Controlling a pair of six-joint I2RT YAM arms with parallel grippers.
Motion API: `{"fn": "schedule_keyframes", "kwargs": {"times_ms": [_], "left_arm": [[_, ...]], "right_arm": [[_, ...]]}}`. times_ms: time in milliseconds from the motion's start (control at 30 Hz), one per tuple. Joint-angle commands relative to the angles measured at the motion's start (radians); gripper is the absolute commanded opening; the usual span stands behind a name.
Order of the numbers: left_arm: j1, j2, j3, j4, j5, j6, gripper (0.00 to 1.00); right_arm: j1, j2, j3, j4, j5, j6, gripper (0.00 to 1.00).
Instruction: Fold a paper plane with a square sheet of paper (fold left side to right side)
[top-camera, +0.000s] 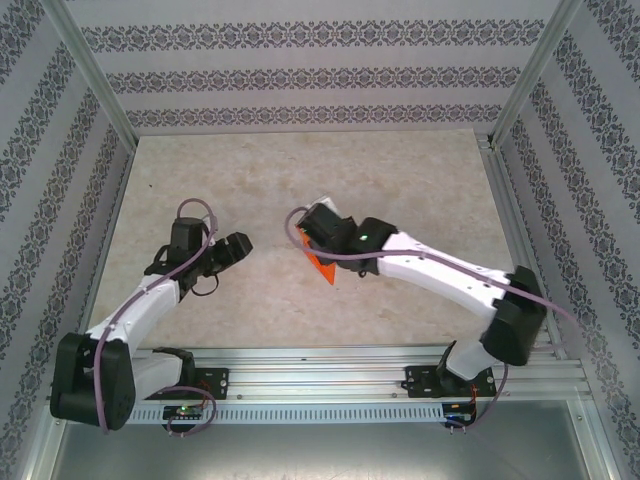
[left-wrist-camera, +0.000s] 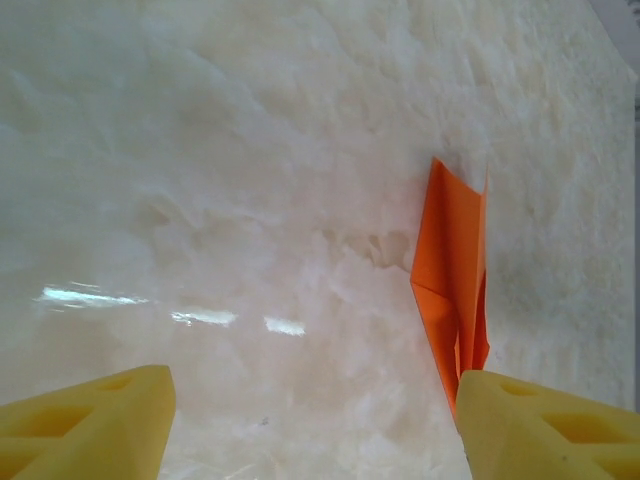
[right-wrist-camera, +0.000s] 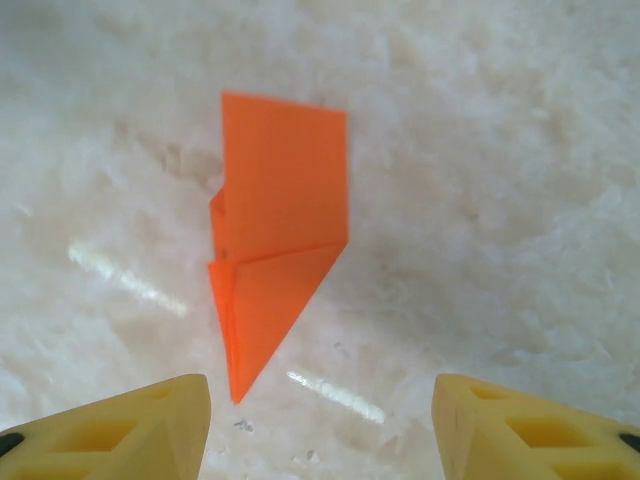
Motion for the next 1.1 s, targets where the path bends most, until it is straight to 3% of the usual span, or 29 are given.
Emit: {"fn": "schedule_keyframes", "kwargs": {"times_ms": [0,200,300,333,433,567,700,867,1067], "left_arm": [[-0.067,0.081,0.009,0.252,0.12,-0.058,0.75],[-0.207,0.327,0.156,0.351,0.108,-0.057,0.74],[-0.235,0.454,0.234,0.376,0.102,-0.068,0.72],[-0.241,0.496,0.258,0.388,0.106,-0.074,0.71],[-0.25,0.597,0.322,0.405,0.114,-0.082,0.67],[-0.258,0.691,0.391,0.405,0.126,-0.08,0.6],[-0.258,0.747,0.425,0.433,0.161,-0.084,0.4],[-0.253,0.735,0.411,0.44,0.19,-0.045,0.15],[-0.226,0.653,0.336,0.475,0.287,0.012,0.03]], "right_arm": [[-0.069,-0.119,-0.098,0.12,-0.068,-0.016,0.59],[-0.231,-0.36,-0.318,0.367,-0.224,-0.036,0.6],[-0.316,-0.458,-0.415,0.464,-0.304,-0.027,0.66],[-0.347,-0.485,-0.446,0.485,-0.324,-0.023,0.71],[-0.437,-0.535,-0.51,0.52,-0.43,-0.021,0.98],[-0.56,-0.53,-0.558,0.542,-0.609,0.017,0.98],[-0.676,-0.474,-0.62,0.632,-0.869,0.065,0.98],[-0.704,-0.391,-0.664,0.76,-1.031,0.088,0.95],[-0.705,-0.233,-0.656,0.904,-1.19,0.113,0.79]]}}
